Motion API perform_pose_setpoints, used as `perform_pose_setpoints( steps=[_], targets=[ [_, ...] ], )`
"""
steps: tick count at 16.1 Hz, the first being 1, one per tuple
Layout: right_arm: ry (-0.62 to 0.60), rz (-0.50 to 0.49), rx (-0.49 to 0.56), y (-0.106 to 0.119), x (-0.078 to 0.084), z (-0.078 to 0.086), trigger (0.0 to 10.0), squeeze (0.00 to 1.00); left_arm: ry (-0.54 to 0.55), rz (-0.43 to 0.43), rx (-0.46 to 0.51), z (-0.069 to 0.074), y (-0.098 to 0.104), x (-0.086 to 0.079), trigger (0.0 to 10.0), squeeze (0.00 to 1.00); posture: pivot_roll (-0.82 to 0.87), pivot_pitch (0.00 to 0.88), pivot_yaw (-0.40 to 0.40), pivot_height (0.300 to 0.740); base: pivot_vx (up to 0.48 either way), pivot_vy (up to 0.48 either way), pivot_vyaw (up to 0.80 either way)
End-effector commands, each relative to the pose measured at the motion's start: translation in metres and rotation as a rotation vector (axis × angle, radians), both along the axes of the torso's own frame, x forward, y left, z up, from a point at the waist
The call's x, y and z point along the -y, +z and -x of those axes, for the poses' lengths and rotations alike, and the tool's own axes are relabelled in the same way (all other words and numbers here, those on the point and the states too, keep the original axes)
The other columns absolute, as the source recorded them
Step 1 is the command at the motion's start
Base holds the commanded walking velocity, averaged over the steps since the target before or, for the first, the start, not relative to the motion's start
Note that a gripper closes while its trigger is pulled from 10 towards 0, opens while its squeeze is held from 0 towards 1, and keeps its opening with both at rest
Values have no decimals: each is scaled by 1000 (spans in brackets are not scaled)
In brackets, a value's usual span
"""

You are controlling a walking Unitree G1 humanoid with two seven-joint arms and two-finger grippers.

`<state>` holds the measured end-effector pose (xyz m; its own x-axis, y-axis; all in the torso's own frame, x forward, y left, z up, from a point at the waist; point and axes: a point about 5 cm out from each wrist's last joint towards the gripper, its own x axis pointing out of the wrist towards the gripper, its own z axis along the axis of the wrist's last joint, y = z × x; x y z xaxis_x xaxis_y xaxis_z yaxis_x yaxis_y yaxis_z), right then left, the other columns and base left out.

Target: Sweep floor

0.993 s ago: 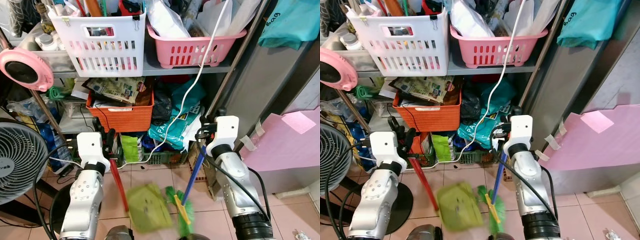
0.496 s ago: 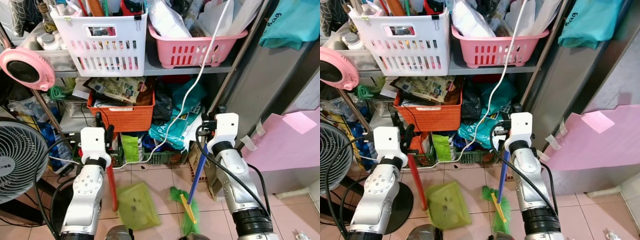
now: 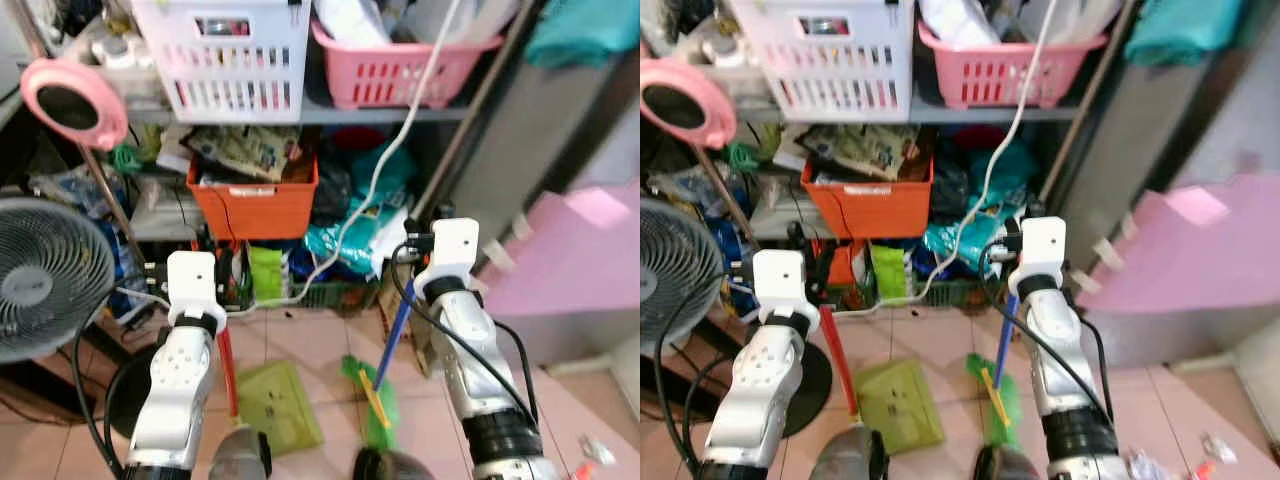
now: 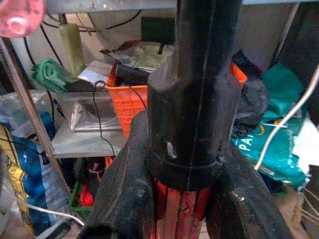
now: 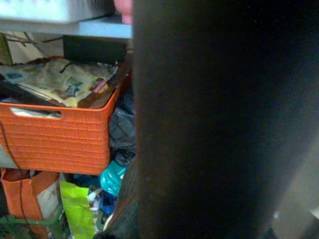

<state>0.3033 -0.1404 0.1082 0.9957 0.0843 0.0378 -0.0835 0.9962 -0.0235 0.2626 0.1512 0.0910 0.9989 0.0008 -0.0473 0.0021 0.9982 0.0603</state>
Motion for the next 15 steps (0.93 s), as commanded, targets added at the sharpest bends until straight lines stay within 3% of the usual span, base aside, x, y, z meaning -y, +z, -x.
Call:
perform_pose_setpoints(
  steps=[1, 11, 15],
  targets=[
    [-13, 6, -18, -3, 2, 0, 10000, 0, -4, -6, 43, -2, 10, 1, 10000, 0, 45, 0, 16, 740, -345, 0, 0],
    [-12, 17, -23, -5, 3, 1, 10000, 0, -16, 7, 26, -1, 8, 6, 10000, 0, 36, 0, 9, 740, -330, 0, 0],
    [-3, 19, -24, -5, 2, 0, 10000, 0, -17, 12, 27, -2, 8, 7, 10000, 0, 38, 0, 5, 740, -212, 0, -723]
  ],
)
